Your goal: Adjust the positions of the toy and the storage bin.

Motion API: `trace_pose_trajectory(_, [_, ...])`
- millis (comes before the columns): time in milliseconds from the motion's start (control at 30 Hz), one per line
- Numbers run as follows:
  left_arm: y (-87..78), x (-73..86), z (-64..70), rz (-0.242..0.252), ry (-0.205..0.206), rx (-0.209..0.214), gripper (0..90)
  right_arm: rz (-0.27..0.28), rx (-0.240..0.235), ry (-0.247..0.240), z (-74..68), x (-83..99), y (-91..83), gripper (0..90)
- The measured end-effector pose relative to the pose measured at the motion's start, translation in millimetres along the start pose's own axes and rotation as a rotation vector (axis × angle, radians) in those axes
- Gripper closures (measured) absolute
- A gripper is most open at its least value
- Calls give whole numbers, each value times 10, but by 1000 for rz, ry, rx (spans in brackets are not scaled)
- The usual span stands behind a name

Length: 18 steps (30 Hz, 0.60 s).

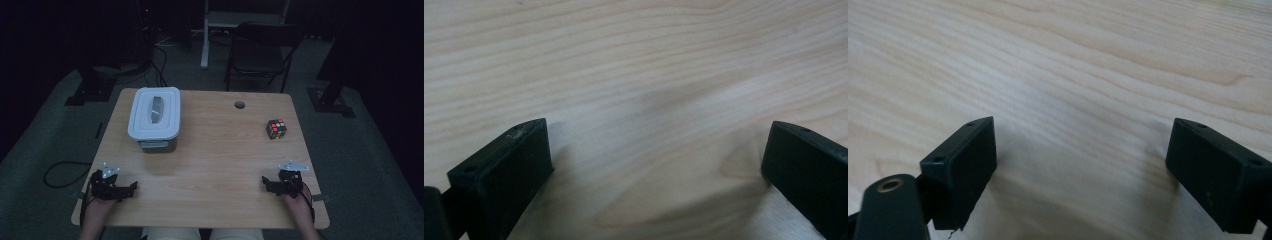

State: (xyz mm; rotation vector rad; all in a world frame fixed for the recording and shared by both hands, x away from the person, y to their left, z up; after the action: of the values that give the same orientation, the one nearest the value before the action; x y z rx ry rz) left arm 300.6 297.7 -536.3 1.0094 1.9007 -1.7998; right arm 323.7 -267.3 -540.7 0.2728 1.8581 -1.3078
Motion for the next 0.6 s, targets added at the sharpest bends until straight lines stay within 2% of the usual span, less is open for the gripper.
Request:
trace_pose_trajectory(133, [41,-60,-42,15,-13,-2,5,34,-19,11,-75,-118,40,127])
trace_pose_trajectory(267, [93,-113,-78,50,-10,-22,5,48,-28,-16,-186,-287,127,127])
trace_pose_trajectory(300, [107,-131,-82,42,-9,-16,5,47,-36,-20,-214,-330,158,127])
trace_pose_trajectory(367, [137,-159,-95,32,0,-30,5,55,-42,-26,-266,-410,226,128])
trace_pose_trajectory(533, [185,-244,-126,34,3,1,5,57,-96,-41,-420,-591,418,137])
trace_pose_trajectory(600, [203,-277,-154,40,-3,-8,5,47,-92,-65,-480,-657,504,138])
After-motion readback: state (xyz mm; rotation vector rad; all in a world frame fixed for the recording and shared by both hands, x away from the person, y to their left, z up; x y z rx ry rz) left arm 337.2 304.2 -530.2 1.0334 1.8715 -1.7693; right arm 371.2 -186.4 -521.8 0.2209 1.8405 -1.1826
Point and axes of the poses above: each handheld gripper's, and its own axes: y roughly forward along the jaws, x roughly out of its underside, z roughly to its right, the point moved 2 cm from there along y, roughly forward along the jaws, and after that the axes turned 9 degrees about -x, right-handed, at the moved point
